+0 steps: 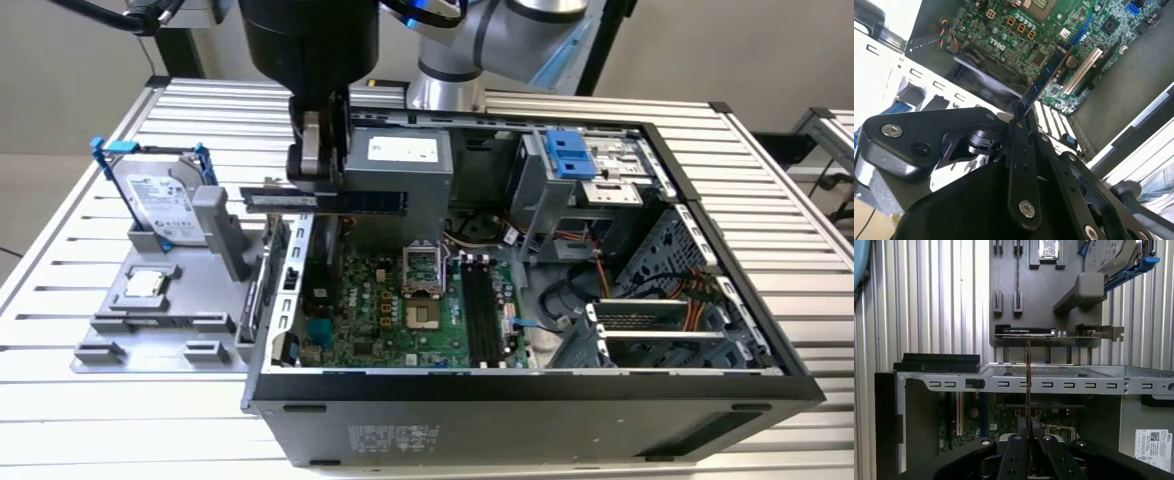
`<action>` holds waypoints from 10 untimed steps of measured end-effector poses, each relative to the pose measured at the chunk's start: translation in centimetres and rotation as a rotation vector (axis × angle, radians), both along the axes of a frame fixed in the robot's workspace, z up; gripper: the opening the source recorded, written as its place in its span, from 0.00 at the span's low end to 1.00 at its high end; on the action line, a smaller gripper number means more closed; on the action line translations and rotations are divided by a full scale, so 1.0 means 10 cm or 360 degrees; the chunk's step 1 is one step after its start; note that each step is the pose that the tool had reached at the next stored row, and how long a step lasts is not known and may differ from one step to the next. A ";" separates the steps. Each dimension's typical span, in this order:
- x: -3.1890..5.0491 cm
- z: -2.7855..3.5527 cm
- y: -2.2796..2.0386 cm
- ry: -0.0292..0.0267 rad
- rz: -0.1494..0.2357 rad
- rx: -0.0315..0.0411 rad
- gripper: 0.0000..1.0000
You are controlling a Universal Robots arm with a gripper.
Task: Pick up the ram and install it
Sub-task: 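Pick up the ram and move it above insertion slot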
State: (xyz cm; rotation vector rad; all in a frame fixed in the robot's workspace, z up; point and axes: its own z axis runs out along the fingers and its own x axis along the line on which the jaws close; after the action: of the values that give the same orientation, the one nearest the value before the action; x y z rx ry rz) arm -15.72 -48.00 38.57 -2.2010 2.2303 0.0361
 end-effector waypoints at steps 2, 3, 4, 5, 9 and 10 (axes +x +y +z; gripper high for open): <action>0.013 -0.001 0.002 0.00000 0.0000 0.0000 0.00; 0.018 -0.001 0.004 0.00000 0.0000 0.0000 0.00; 0.023 -0.001 0.005 0.00000 0.0000 0.0000 0.00; 0.028 -0.002 0.006 0.00000 0.0000 0.0000 0.00; 0.047 -0.003 0.011 -0.00001 0.0000 0.0000 0.00; 0.052 -0.004 0.013 0.00000 0.0000 0.0000 0.00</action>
State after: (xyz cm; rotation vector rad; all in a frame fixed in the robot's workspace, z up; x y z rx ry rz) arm -15.19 -47.88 38.54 -2.2010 2.2303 0.0362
